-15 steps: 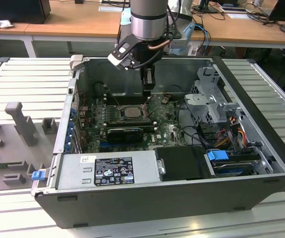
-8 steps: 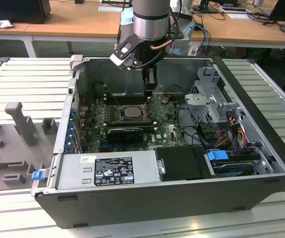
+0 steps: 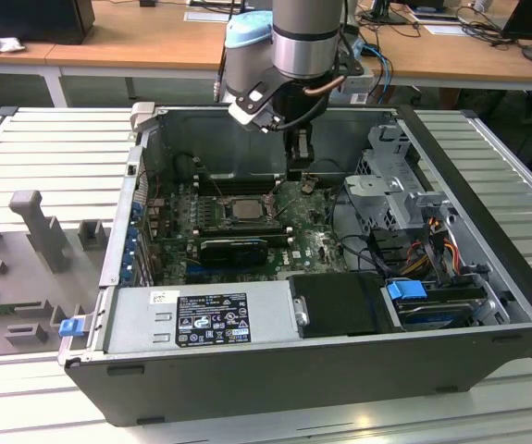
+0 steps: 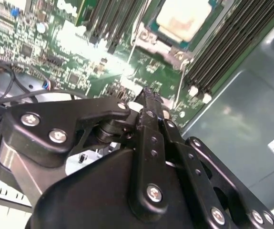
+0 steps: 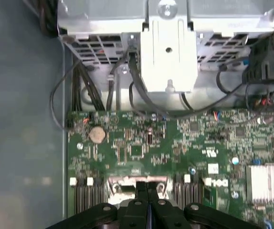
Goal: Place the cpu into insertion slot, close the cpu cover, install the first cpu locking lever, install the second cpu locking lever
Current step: 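Close the cpu cover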
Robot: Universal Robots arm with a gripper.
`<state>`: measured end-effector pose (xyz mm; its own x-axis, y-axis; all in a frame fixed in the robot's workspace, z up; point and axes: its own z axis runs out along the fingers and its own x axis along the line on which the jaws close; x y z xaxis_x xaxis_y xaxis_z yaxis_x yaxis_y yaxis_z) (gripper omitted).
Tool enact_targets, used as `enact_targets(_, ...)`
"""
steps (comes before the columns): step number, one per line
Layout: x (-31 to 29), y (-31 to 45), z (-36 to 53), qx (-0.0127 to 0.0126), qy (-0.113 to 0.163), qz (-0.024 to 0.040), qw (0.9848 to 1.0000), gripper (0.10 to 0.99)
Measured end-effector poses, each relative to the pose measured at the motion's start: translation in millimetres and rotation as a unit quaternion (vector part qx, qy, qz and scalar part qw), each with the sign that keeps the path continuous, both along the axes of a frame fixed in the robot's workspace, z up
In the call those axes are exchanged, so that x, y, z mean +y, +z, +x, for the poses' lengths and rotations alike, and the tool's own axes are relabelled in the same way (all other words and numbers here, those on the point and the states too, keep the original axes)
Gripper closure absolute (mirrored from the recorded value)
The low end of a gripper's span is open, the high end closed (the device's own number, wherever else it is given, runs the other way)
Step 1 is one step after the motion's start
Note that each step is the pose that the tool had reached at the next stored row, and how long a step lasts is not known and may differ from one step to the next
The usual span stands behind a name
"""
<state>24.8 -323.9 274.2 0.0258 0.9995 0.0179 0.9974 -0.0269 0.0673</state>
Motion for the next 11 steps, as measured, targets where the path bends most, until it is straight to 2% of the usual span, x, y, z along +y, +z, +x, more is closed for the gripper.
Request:
enact_targets(8, 0.7, -7.5, 16.0, 0.0, 0.0, -0.0001, 1.0, 0.98)
enact_targets(10, 1.9, -11.5, 22.1, 0.0, 0.0, -0.0002, 1.0, 0.98)
enact_targets(11, 3.0, -15.9, 23.3, -0.0001, 0.0, -0.0001, 1.0, 0.98)
